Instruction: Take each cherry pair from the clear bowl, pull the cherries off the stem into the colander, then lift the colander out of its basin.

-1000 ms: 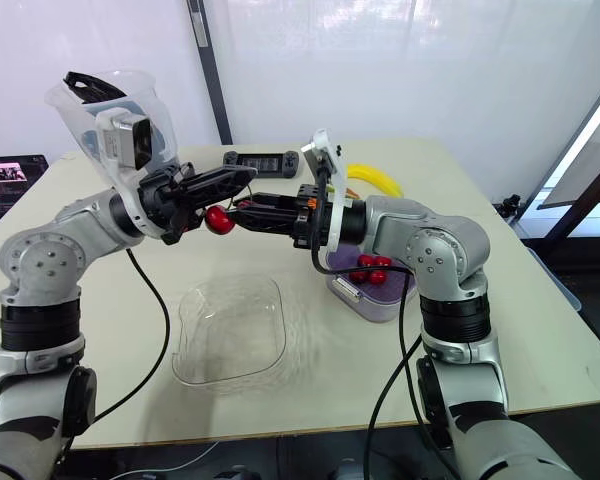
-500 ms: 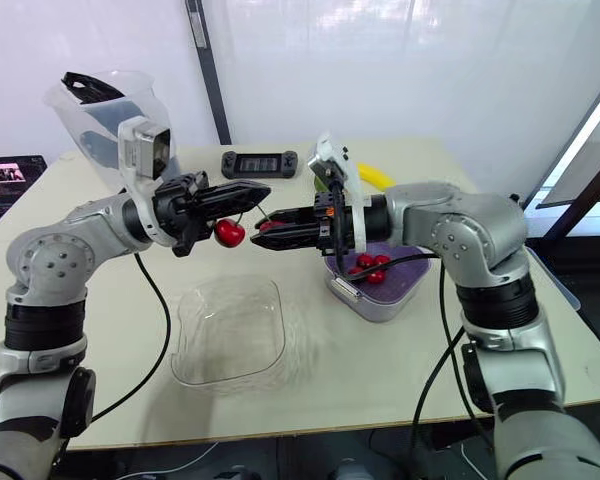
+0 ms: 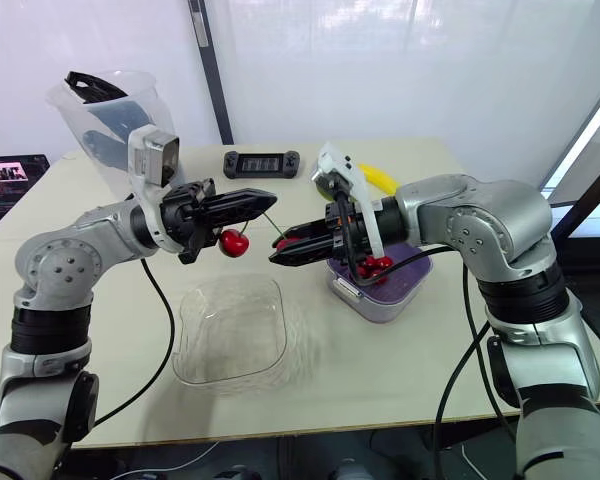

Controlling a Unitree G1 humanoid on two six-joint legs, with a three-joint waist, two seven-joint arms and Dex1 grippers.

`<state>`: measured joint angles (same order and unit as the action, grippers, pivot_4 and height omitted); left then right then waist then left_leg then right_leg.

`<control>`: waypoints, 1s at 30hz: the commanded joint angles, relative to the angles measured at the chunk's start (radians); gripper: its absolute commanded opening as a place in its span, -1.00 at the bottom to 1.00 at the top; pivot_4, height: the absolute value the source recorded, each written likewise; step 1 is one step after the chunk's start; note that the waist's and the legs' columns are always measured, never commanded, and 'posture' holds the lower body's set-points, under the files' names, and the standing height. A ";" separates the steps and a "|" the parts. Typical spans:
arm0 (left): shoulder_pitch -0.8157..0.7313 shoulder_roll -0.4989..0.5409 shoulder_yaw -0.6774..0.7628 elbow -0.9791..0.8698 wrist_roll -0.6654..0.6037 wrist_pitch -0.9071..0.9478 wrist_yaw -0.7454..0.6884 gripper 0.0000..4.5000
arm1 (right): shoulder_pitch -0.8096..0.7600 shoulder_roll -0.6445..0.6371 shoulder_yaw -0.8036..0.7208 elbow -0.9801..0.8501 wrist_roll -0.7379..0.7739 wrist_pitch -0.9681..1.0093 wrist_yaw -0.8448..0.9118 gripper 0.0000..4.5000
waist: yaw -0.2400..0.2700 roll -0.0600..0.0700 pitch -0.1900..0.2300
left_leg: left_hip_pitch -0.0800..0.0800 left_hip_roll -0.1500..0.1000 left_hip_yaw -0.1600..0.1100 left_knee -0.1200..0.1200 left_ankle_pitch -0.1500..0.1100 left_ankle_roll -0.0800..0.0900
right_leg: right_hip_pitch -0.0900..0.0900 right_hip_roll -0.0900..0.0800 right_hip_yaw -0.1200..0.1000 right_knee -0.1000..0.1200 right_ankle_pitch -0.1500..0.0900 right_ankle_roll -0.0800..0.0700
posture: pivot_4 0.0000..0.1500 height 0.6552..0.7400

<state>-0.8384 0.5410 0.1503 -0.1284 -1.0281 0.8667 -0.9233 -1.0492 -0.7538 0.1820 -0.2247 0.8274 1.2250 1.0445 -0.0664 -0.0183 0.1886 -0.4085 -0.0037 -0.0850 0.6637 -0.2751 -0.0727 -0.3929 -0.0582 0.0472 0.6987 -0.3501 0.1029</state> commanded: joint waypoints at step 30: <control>0.142 0.041 0.126 -0.132 0.001 -0.092 0.135 -1.00 | 0.081 -0.247 0.270 0.479 -0.744 -0.658 0.217 -0.56 | 0.023 0.001 0.001 | 0.000 0.000 0.002 0.000 -0.001 0.001 | -0.001 -0.002 0.001 -0.001 0.000 0.000 | 1.00 1.00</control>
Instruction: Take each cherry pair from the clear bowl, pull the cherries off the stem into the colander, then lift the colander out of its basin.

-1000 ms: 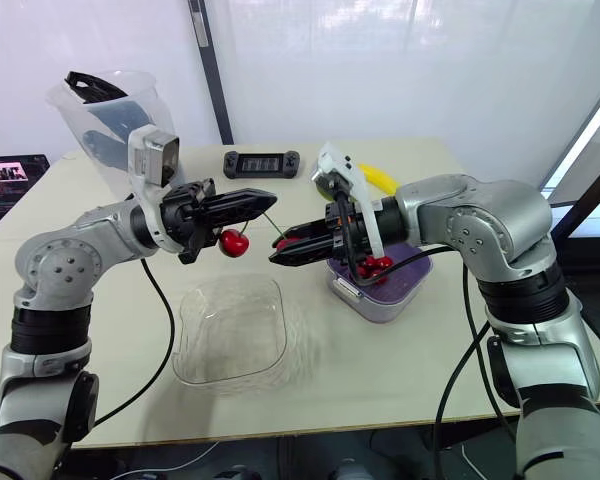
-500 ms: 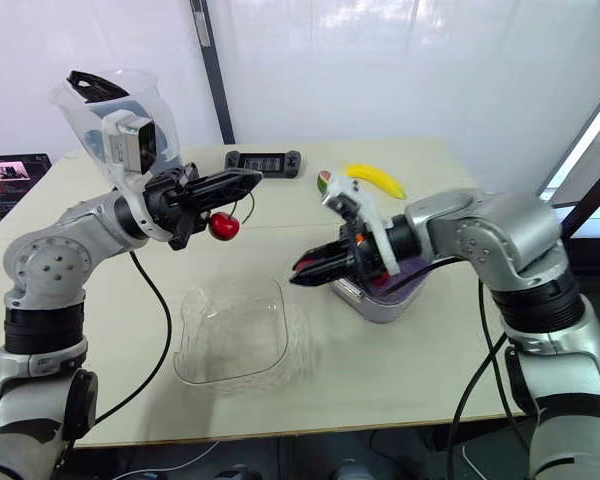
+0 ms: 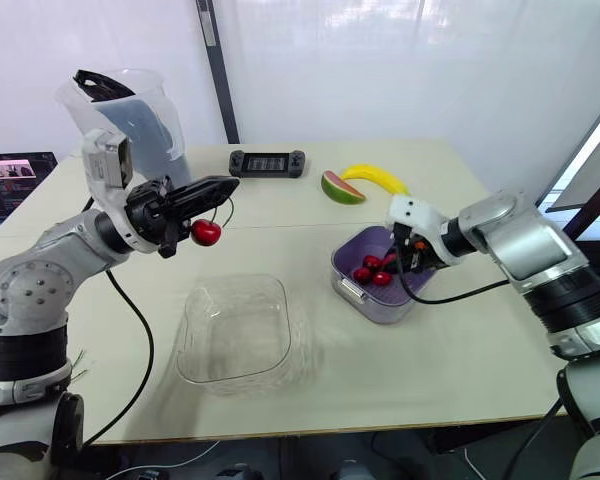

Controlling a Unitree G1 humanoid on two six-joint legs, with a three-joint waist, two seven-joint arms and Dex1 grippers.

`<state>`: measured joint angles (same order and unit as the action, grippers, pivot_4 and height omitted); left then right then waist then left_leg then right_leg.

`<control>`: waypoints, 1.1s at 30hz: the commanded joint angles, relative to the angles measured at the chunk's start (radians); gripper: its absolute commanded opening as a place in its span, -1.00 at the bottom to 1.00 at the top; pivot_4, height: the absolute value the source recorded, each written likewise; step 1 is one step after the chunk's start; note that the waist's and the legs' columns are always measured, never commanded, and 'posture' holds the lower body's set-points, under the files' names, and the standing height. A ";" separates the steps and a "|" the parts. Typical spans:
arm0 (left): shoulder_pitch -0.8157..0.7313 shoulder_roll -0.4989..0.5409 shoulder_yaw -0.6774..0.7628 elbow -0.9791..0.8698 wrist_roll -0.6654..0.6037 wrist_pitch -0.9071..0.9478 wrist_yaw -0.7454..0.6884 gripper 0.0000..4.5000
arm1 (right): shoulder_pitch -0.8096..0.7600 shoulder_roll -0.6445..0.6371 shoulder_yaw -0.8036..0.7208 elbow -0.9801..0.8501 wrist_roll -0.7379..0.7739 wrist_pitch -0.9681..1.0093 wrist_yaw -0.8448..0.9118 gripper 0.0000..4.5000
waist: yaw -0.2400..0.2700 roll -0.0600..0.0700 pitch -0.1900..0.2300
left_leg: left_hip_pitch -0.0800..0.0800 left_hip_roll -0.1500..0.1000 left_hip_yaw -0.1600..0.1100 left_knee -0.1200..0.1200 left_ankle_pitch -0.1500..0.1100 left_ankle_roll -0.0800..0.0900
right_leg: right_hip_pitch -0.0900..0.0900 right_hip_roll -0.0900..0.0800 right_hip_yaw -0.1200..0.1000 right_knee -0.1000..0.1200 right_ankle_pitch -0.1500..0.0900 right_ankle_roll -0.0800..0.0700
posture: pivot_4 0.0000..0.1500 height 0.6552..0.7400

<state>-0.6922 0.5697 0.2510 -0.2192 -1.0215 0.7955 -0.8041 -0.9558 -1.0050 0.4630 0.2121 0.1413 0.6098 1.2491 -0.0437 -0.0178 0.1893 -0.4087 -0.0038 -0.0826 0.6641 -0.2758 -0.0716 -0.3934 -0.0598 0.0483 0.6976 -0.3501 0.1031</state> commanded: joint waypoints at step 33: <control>-0.131 -0.055 0.027 0.036 -0.151 0.035 0.080 -1.00 | 0.023 0.346 -0.566 -0.490 0.527 0.476 -0.127 0.99 | 0.003 0.000 0.000 | 0.000 -0.001 -0.001 0.001 0.000 0.000 | 0.001 -0.001 -0.001 0.001 0.000 0.000 | 1.00 1.00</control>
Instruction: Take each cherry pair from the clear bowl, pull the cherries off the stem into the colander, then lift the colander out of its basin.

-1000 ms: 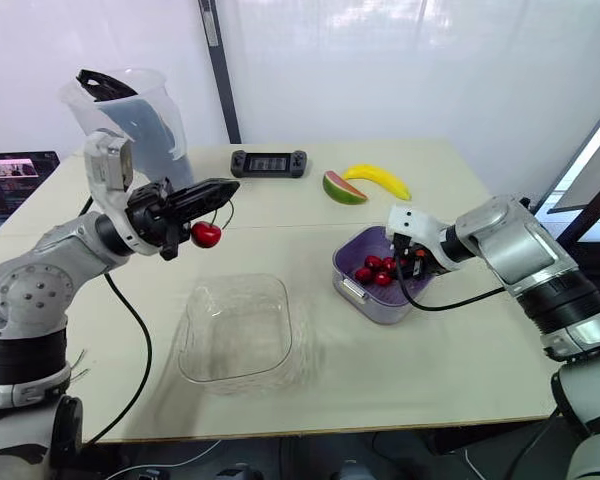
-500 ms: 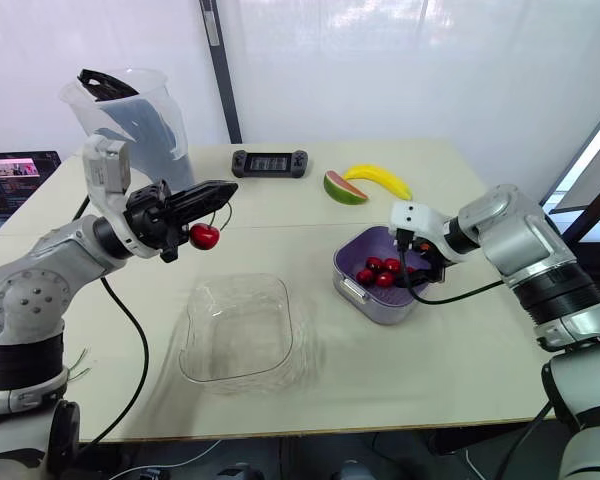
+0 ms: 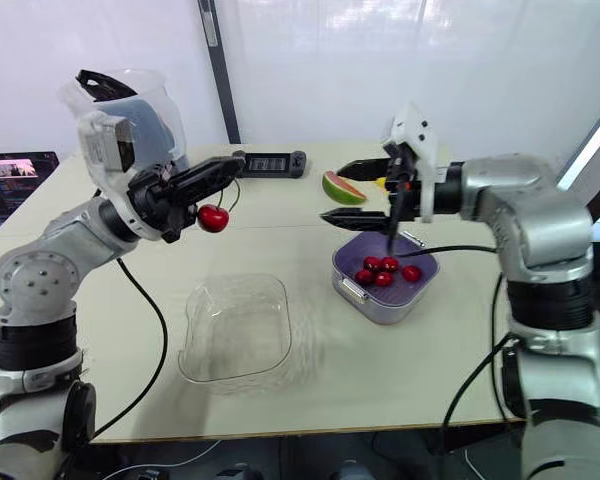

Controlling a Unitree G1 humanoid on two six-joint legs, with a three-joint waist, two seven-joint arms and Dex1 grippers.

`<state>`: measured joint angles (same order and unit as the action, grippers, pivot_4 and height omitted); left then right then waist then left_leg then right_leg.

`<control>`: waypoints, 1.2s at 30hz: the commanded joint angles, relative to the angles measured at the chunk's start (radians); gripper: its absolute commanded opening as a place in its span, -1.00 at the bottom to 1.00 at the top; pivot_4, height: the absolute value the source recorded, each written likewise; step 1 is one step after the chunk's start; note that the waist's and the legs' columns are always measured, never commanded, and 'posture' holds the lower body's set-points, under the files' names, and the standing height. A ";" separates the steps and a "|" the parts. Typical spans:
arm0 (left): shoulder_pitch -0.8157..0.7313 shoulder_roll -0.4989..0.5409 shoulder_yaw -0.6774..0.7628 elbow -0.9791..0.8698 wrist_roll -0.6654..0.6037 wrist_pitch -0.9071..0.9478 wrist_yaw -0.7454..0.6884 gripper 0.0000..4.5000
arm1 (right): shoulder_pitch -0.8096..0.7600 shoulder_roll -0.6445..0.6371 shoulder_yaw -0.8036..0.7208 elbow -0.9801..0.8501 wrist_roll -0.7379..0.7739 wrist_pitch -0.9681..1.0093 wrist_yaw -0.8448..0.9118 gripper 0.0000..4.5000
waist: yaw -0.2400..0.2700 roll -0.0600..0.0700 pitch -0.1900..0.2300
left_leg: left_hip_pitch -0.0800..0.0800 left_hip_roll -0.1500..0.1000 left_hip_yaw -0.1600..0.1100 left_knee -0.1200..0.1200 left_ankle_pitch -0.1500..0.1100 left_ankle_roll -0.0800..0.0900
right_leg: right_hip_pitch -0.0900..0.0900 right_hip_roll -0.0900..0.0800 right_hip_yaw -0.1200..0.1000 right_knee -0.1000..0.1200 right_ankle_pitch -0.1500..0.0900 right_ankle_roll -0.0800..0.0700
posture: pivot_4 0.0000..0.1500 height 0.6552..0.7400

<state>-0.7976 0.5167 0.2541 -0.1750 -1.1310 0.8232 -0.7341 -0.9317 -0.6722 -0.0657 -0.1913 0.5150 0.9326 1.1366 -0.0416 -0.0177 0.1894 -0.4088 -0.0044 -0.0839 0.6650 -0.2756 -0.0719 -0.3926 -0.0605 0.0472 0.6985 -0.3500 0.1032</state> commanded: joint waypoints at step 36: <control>-0.010 -0.031 -0.025 -0.076 -0.064 0.026 0.026 -1.00 | -0.054 0.364 0.014 -0.024 0.431 0.233 -0.378 0.23 | -0.004 0.000 0.000 | 0.000 0.000 0.000 0.000 0.000 0.000 | 0.000 0.001 0.000 0.001 0.000 0.000 | 1.00 1.00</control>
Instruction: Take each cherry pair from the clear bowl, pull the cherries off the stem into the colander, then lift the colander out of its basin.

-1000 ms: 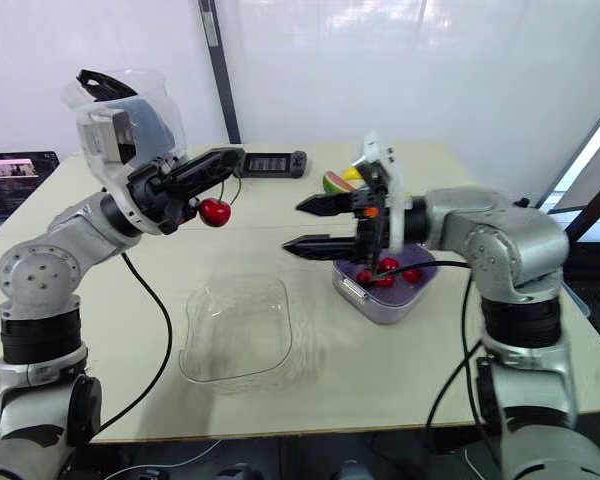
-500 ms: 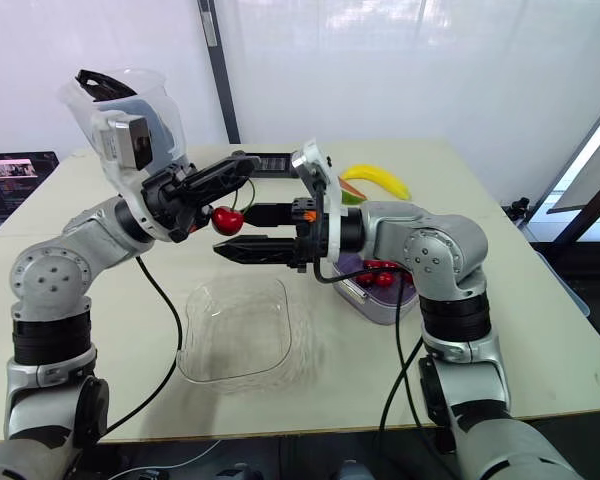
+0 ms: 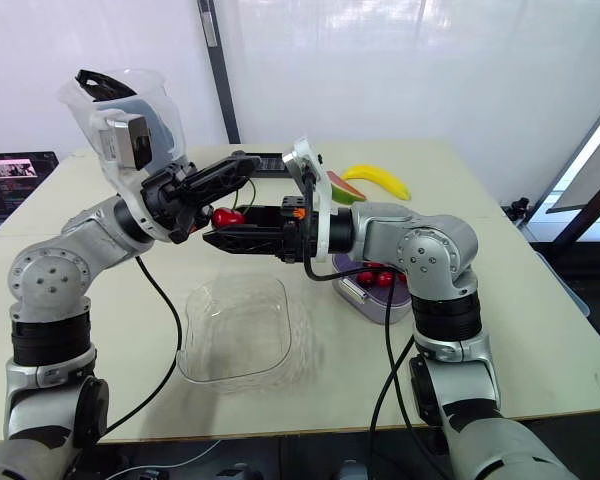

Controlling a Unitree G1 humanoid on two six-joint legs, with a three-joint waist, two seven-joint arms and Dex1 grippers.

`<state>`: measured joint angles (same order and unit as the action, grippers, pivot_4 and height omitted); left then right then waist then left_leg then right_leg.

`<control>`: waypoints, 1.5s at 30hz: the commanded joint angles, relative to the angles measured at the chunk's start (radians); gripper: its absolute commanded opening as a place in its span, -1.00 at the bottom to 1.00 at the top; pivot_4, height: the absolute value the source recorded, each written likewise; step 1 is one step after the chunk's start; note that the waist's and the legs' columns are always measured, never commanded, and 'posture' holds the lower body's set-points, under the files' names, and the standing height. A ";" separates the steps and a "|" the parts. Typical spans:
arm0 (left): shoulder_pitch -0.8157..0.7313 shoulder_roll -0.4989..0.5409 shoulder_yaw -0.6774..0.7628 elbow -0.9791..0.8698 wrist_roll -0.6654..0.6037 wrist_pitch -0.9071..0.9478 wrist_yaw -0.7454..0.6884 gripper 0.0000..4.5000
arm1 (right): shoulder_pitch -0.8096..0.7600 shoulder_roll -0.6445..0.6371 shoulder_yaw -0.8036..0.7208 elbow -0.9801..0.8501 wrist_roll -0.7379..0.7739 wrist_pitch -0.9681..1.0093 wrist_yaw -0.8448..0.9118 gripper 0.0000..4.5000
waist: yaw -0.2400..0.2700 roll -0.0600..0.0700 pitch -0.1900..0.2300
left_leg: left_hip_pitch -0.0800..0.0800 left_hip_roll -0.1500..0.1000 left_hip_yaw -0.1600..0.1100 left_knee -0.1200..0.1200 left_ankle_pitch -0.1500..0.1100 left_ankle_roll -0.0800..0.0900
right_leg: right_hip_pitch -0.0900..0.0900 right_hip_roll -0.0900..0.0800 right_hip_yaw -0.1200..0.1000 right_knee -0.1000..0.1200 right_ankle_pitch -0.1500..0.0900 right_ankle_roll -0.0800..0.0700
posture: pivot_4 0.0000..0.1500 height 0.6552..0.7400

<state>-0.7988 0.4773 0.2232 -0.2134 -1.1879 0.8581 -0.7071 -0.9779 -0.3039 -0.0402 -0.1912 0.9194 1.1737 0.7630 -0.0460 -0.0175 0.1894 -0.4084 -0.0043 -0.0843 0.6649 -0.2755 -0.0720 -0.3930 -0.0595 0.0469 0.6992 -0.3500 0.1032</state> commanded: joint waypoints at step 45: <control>0.028 0.021 0.005 -0.051 0.013 -0.022 -0.011 -1.00 | -0.025 -0.421 0.177 -0.031 -0.173 -0.078 0.196 -0.34 | 0.003 0.000 0.000 | 0.000 0.000 0.000 -0.001 0.000 0.000 | 0.000 0.000 0.000 -0.001 0.000 0.000 | 1.00 1.00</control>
<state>-0.7780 0.4749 0.1889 -0.2381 -1.1687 0.8537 -0.7151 -0.9563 -0.6715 0.2050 -0.2356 0.7842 1.1403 0.9378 -0.0433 -0.0174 0.1896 -0.4087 -0.0045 -0.0842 0.6644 -0.2756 -0.0718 -0.3927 -0.0597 0.0471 0.6978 -0.3500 0.1032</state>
